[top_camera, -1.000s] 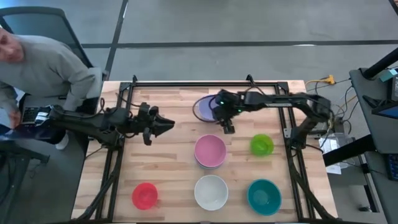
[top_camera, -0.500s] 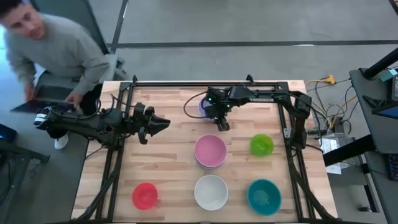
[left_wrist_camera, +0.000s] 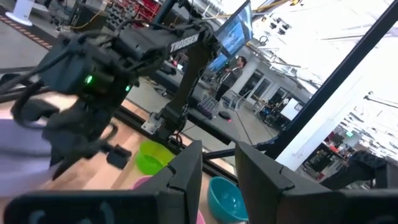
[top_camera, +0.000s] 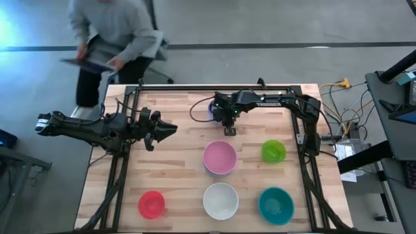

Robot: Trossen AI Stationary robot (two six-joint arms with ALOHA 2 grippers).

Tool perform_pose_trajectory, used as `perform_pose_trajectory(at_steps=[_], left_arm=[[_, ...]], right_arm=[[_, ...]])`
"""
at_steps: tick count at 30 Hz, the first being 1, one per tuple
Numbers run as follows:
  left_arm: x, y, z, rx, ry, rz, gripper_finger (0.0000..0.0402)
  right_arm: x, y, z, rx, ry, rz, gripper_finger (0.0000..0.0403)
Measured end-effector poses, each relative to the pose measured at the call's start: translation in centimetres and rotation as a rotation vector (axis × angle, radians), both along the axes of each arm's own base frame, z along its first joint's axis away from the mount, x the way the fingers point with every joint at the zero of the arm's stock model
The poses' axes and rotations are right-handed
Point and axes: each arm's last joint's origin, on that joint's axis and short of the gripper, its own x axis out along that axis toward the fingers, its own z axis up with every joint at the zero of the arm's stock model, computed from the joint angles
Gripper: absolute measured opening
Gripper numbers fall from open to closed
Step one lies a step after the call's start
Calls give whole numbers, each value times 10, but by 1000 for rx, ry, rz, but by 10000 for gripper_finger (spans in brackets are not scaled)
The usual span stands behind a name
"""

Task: Nest bowls inside each other
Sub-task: Stack the purple bowl on top of the pink bowl

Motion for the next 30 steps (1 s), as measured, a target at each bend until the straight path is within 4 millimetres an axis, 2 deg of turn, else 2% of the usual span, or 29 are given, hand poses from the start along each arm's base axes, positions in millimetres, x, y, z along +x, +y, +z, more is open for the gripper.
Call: perform_pose_trajectory(at_steps=[3, 6, 10, 13, 17, 23, 26, 30], left_arm=[[-2, 0, 0, 2, 6, 0, 81], [-6, 0, -1, 5, 21, -7, 81], [-14, 1, 0, 2, 23, -18, 81], [-20, 1, 2, 2, 12, -31, 81], [-27, 2, 5, 6, -10, -32, 81], [-32, 3, 1, 28, -21, -29, 81], [-33, 3, -4, 29, -13, -29, 81], [-34, 3, -10, 26, -6, -29, 81]], right_arm=[[-4, 1, 14, 12, -26, -48, 11], [-12, 4, 38, 32, -86, -116, 10], [-34, 12, 77, 136, -200, -202, 10], [-56, 27, 102, 165, -287, -257, 9], [-93, 54, 130, 226, -462, -315, 9], [-141, 107, 150, 434, -820, -378, 9], [-154, 138, 154, 471, -913, -390, 9], [-154, 179, 157, 439, -920, -379, 9]])
